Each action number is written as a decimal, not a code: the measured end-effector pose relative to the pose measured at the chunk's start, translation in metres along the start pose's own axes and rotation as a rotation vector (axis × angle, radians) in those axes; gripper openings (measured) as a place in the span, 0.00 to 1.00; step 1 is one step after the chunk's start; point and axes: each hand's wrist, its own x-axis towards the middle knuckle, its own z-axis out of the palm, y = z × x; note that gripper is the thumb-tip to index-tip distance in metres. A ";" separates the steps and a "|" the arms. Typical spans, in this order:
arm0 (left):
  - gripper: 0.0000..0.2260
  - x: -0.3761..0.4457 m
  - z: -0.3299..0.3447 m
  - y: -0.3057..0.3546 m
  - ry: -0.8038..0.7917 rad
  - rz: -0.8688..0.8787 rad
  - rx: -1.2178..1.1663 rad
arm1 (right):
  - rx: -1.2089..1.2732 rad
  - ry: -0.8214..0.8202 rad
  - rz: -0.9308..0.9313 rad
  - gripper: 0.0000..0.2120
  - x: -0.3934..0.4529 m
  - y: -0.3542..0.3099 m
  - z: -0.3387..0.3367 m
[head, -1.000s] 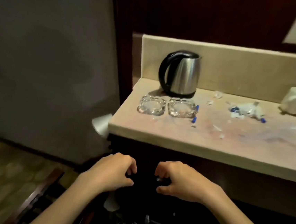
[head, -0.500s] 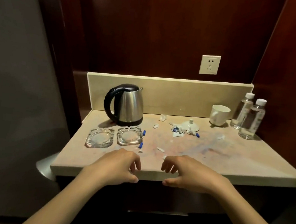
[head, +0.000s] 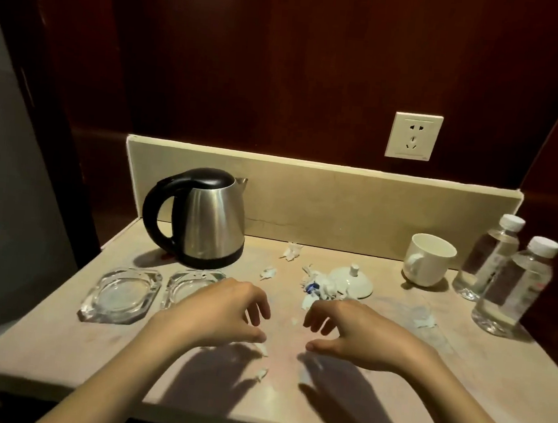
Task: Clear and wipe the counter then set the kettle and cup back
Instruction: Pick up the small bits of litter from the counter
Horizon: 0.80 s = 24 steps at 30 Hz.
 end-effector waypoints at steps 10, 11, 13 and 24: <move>0.10 0.103 -0.005 0.031 0.057 0.087 -0.034 | 0.109 0.103 0.157 0.08 0.011 0.083 -0.019; 0.11 0.118 -0.002 0.034 0.080 0.100 -0.040 | 0.155 0.154 0.196 0.06 0.009 0.093 -0.022; 0.14 0.149 0.005 0.042 0.109 0.124 -0.049 | 0.391 0.313 0.307 0.06 0.009 0.117 -0.022; 0.10 0.248 0.048 0.061 0.075 0.237 0.036 | 1.200 0.799 0.570 0.14 0.055 0.194 -0.011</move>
